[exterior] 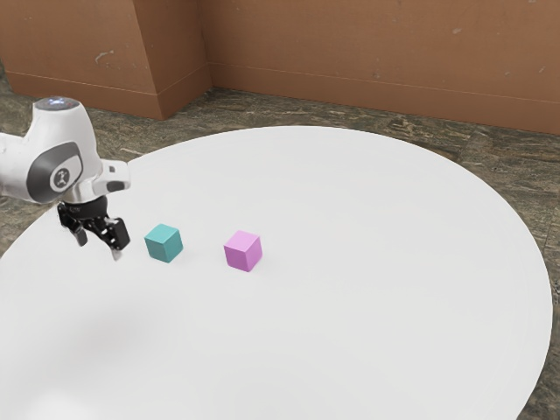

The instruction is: Pick up the blue block with one arm, and put the blue block on the pink block with one arm

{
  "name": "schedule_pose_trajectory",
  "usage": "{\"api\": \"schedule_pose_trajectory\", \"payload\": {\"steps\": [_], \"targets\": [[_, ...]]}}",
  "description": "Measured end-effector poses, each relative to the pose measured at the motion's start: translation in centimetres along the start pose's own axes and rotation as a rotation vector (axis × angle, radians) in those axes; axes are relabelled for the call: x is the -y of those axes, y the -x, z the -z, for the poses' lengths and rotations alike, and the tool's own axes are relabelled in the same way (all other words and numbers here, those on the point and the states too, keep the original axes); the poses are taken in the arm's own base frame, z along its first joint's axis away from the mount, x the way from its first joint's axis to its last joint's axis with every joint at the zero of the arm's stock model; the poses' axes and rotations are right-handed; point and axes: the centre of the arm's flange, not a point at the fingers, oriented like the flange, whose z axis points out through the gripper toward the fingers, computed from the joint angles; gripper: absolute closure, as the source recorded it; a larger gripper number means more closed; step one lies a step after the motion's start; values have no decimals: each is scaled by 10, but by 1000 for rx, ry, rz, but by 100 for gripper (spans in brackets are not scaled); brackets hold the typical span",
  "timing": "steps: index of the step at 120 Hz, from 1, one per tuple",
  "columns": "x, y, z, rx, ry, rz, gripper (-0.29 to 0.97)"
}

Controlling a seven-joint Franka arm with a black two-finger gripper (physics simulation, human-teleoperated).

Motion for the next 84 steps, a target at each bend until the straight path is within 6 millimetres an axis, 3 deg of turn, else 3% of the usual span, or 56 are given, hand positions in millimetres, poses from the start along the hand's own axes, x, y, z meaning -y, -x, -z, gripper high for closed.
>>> {"api": "schedule_pose_trajectory", "payload": {"steps": [24, 46, 84], "targets": [[1, -58, -26, -13, 4, -70, 0], [22, -85, -48, -9, 25, -100, 0], [30, -137, -70, -1, 137, -169, 0]]}}
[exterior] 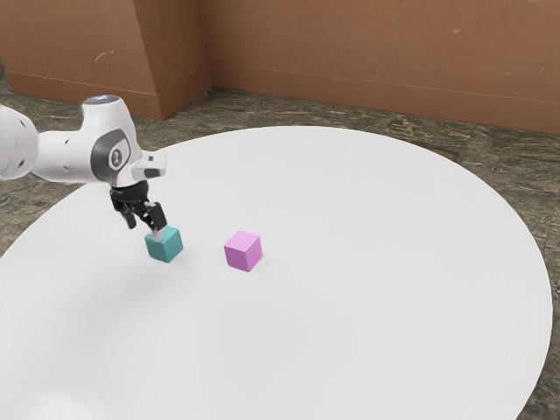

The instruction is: Pick up the blue block with one arm, and put the blue block on the pink block with one arm

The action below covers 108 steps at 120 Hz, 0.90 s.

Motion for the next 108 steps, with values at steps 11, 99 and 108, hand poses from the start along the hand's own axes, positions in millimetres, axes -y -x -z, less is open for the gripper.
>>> {"api": "schedule_pose_trajectory", "payload": {"steps": [11, 99, 108], "targets": [[2, -5, -8, 22, 24, -13, 0], [22, -46, -35, 62, 98, -104, 0], [23, -48, -35, 59, 98, -116, 0]]}}
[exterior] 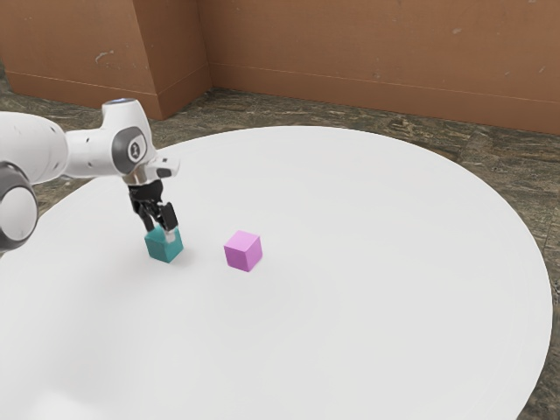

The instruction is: Pick up the blue block with one arm, and put the blue block on the pink block with one arm

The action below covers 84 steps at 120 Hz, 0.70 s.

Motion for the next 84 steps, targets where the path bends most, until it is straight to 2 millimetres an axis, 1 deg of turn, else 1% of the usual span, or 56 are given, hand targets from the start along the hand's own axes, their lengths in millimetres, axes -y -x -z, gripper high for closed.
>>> {"api": "schedule_pose_trajectory", "payload": {"steps": [8, 28, 46, 68, 84], "targets": [[1, -1, -5, 3, 3, -10, 0], [8, -4, -3, -9, 4, -24, 0], [12, -6, -10, -6, 10, -35, -2], [18, -6, -4, -16, 7, -43, 0], [19, -6, -3, -19, 18, -34, 0]]}}
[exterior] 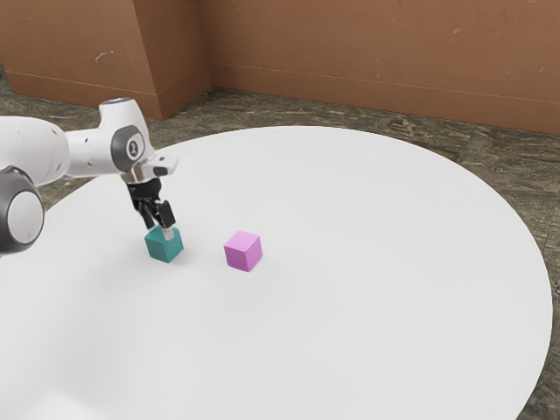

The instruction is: Pick up the blue block with one arm, and put the blue block on the pink block with one arm

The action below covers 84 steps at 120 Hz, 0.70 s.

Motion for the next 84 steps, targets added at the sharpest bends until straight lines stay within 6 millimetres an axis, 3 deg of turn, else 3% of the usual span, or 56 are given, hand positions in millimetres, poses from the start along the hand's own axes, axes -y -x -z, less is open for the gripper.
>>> {"api": "schedule_pose_trajectory", "payload": {"steps": [32, 84], "targets": [[1, -1, 1, 0, 10, 72, 0], [13, -5, -16, 7, 8, 171, 0]]}}
